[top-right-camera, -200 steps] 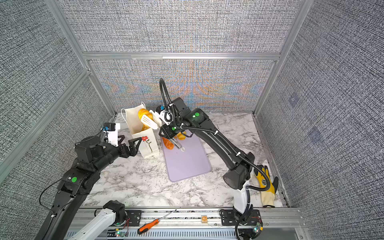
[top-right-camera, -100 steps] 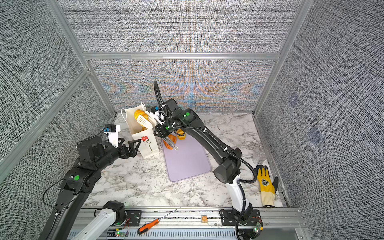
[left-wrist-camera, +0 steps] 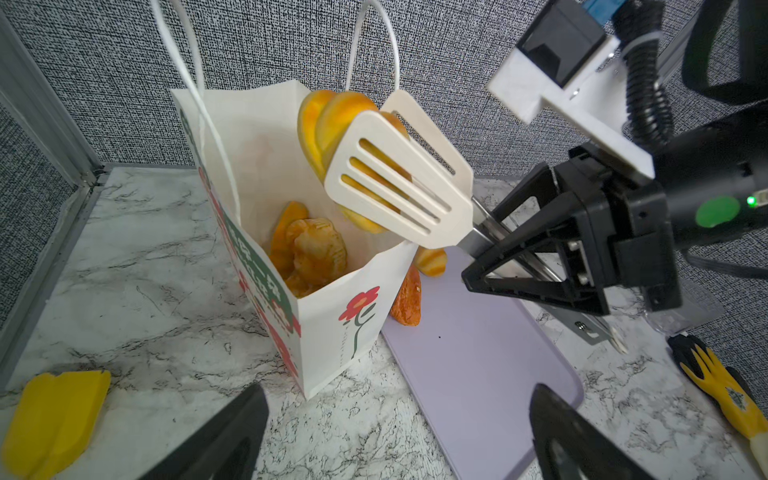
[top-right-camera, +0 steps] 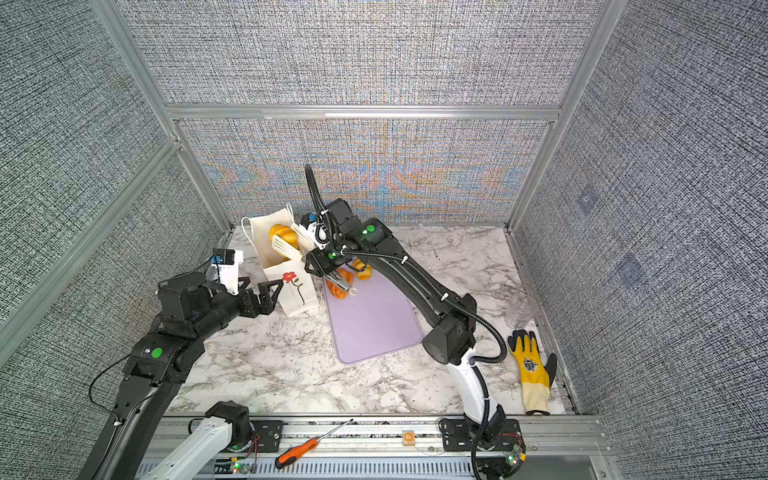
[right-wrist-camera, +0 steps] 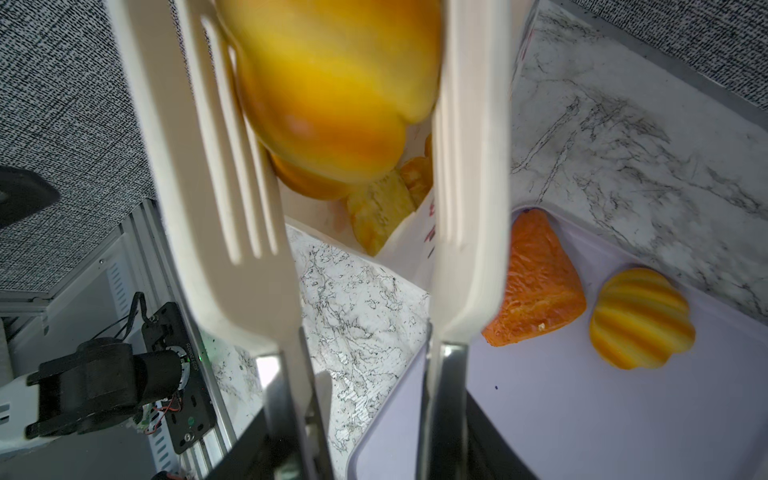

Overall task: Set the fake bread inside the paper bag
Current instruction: 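Lower the croissant into the bag opening and open the tongs, then move the open tongs back over the last striped croissant on the tray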

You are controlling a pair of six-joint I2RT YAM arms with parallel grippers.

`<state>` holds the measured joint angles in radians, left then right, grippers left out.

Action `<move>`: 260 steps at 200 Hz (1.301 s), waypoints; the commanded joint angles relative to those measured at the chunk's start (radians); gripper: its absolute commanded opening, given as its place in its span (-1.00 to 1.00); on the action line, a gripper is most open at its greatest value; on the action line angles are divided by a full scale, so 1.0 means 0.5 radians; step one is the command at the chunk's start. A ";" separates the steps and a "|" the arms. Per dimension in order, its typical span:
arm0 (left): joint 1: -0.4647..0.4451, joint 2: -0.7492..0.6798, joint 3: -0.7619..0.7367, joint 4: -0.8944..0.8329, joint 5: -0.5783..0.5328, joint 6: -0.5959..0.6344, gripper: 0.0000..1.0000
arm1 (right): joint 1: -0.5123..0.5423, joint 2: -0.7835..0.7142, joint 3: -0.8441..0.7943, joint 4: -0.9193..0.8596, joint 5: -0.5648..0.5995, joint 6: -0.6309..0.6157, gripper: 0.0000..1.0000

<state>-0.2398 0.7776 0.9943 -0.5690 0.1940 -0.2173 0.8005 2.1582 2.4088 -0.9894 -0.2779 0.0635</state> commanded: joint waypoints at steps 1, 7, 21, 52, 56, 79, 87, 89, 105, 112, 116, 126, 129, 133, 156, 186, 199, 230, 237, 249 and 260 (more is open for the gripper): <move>0.000 0.009 -0.004 0.046 0.018 0.030 0.99 | 0.007 -0.032 0.015 0.011 0.043 -0.006 0.13; 0.001 0.009 -0.004 0.046 0.022 0.030 0.99 | 0.006 -0.036 0.014 0.009 0.049 -0.007 0.15; -0.001 0.018 -0.001 0.043 0.020 0.034 0.99 | 0.007 -0.048 0.017 0.010 0.055 -0.005 0.22; -0.001 0.027 -0.001 0.035 0.015 0.034 0.99 | 0.013 -0.066 0.017 0.012 0.064 -0.012 0.29; -0.001 0.028 0.001 0.036 0.014 0.036 0.99 | 0.013 -0.065 0.018 0.012 0.065 -0.013 0.30; 0.000 0.027 0.003 0.037 0.011 0.033 0.99 | 0.012 -0.070 0.029 -0.001 0.083 -0.019 0.30; 0.001 0.028 0.008 0.031 0.004 0.033 0.99 | 0.013 -0.077 0.030 -0.003 0.090 -0.022 0.30; 0.001 0.030 0.010 0.028 0.004 0.035 0.99 | 0.011 -0.077 0.030 -0.005 0.090 -0.023 0.30; 0.001 0.033 0.021 0.009 -0.002 0.043 0.99 | 0.013 -0.096 0.033 -0.016 0.112 -0.034 0.30; 0.000 0.033 0.018 0.012 0.000 0.045 0.99 | 0.013 -0.105 0.035 -0.031 0.129 -0.044 0.30; 0.001 0.033 0.017 0.016 0.004 0.045 0.99 | 0.011 -0.114 0.033 -0.040 0.141 -0.049 0.30; -0.001 0.036 0.006 0.029 0.028 0.051 0.99 | 0.012 -0.135 0.028 -0.065 0.174 -0.064 0.30; 0.000 0.039 0.006 0.035 0.037 0.054 0.99 | 0.011 -0.143 0.023 -0.074 0.184 -0.070 0.30; 0.001 0.044 0.006 0.039 0.055 0.057 0.99 | 0.013 -0.152 0.014 -0.084 0.197 -0.075 0.30; 0.001 0.085 0.009 0.071 0.171 0.076 0.99 | 0.010 -0.265 -0.113 -0.083 0.271 -0.101 0.30; -0.002 0.107 -0.015 0.155 0.259 0.036 0.98 | -0.016 -0.436 -0.354 -0.016 0.320 -0.108 0.30; -0.006 0.110 -0.026 0.181 0.280 0.020 0.99 | -0.034 -0.492 -0.434 -0.015 0.345 -0.106 0.29; -0.014 0.111 -0.046 0.210 0.296 -0.008 0.98 | -0.091 -0.615 -0.619 0.022 0.393 -0.093 0.29; -0.020 0.111 -0.049 0.217 0.301 -0.016 0.98 | -0.103 -0.641 -0.662 0.038 0.399 -0.088 0.29; -0.035 0.112 -0.056 0.229 0.302 -0.029 0.98 | -0.121 -0.676 -0.731 0.066 0.405 -0.081 0.29; -0.055 0.114 -0.062 0.245 0.299 -0.042 0.97 | -0.139 -0.698 -0.782 0.073 0.413 -0.071 0.29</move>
<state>-0.2546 0.8326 0.9672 -0.4900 0.3241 -0.2184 0.7441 1.8332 2.0575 -0.9951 -0.0872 0.0189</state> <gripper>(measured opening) 0.988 0.648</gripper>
